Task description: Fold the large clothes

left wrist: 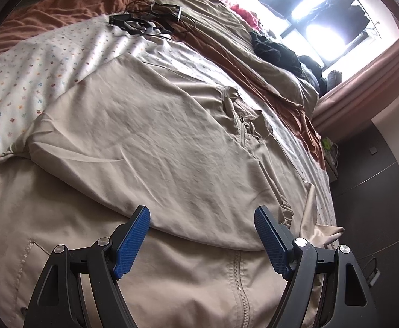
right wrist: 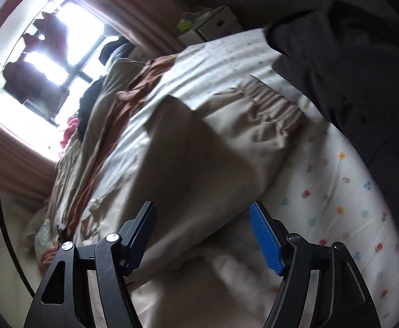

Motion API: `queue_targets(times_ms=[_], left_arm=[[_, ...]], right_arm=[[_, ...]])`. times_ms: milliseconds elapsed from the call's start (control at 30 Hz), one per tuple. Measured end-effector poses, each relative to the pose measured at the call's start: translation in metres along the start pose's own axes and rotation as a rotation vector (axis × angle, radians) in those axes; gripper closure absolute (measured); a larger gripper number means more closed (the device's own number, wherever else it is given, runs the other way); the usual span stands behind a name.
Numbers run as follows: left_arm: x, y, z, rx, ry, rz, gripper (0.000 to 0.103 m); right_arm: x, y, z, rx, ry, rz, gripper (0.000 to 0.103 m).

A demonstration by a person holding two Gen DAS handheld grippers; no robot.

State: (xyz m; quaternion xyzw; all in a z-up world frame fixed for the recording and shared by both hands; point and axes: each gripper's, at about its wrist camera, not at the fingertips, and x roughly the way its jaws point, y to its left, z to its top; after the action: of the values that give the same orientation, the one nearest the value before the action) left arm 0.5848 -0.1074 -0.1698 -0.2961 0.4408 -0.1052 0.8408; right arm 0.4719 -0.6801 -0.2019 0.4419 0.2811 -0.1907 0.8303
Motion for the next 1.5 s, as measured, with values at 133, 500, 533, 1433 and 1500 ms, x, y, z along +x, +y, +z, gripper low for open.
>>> queue_targets(times_ms=[133,500,533,1433,1500], left_arm=[[0.000,0.004,0.002,0.001,-0.001,0.016,0.023],[-0.005,0.022,0.010,-0.048,-0.025,0.037,0.023],[-0.007,0.024,0.011,-0.051,-0.029,0.035,0.023],[-0.051,0.070,0.029,-0.214,-0.124,-0.042,0.023],[-0.051,0.075,0.031,-0.226,-0.124,-0.038,0.023]], right_arm=[[0.024,-0.014,0.006,0.015,0.033,0.007,0.039],[0.048,-0.033,0.016,0.070,0.015,-0.036,0.094],[0.043,-0.038,0.019,0.104,0.006,-0.001,0.096],[-0.038,0.249,-0.112,-0.426,-0.160,0.427,0.097],[-0.029,0.261,-0.127,-0.448,-0.134,0.441,0.098]])
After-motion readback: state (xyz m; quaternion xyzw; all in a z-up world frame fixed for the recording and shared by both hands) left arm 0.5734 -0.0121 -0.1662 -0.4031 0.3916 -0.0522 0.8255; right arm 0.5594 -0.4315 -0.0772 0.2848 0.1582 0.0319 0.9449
